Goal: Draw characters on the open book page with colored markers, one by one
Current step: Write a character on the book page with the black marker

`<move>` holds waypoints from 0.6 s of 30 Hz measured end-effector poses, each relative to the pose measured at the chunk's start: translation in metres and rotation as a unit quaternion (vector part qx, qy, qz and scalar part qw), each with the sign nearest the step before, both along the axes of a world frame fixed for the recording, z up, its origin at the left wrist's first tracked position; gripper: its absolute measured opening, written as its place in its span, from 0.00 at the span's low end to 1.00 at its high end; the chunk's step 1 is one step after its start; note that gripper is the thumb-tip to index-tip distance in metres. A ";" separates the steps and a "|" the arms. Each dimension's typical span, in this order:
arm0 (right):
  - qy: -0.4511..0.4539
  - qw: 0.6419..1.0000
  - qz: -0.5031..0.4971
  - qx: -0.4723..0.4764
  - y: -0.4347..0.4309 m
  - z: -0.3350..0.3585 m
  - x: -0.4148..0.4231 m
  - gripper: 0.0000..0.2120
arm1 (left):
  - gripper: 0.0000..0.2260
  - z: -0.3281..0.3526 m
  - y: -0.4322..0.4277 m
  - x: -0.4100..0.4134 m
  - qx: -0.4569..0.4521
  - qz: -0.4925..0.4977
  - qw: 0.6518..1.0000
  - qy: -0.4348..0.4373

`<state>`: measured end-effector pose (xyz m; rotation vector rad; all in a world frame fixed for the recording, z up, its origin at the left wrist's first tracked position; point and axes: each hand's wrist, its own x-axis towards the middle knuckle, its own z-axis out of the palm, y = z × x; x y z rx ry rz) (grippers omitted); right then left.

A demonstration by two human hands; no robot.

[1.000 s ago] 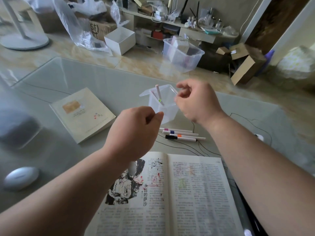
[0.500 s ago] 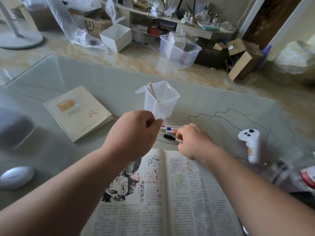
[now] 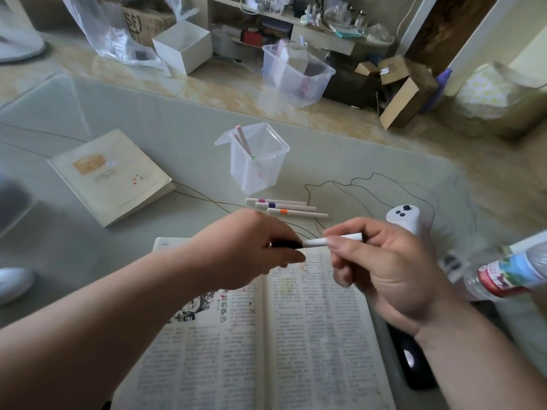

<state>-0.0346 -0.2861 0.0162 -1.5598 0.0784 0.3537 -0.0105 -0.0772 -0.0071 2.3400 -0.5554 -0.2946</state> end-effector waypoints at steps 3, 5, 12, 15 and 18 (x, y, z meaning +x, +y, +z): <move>0.011 0.996 -0.043 0.078 0.000 -0.014 -0.016 0.02 | 0.10 0.000 -0.013 -0.011 -0.028 -0.019 0.999 0.017; -0.030 0.997 -0.060 0.032 -0.002 -0.023 -0.017 0.07 | 0.11 0.000 -0.021 -0.016 -0.024 -0.037 0.999 0.027; -0.042 0.967 -0.201 0.150 -0.038 -0.024 0.007 0.14 | 0.13 0.004 -0.012 -0.014 0.061 -0.031 0.995 0.070; -0.068 0.959 -0.265 0.070 -0.079 -0.026 0.033 0.10 | 0.14 0.000 0.006 -0.003 0.059 0.062 0.995 0.056; -0.035 0.987 -0.115 -0.107 -0.062 -0.054 0.027 0.07 | 0.13 -0.009 0.006 -0.001 0.060 0.096 0.993 0.043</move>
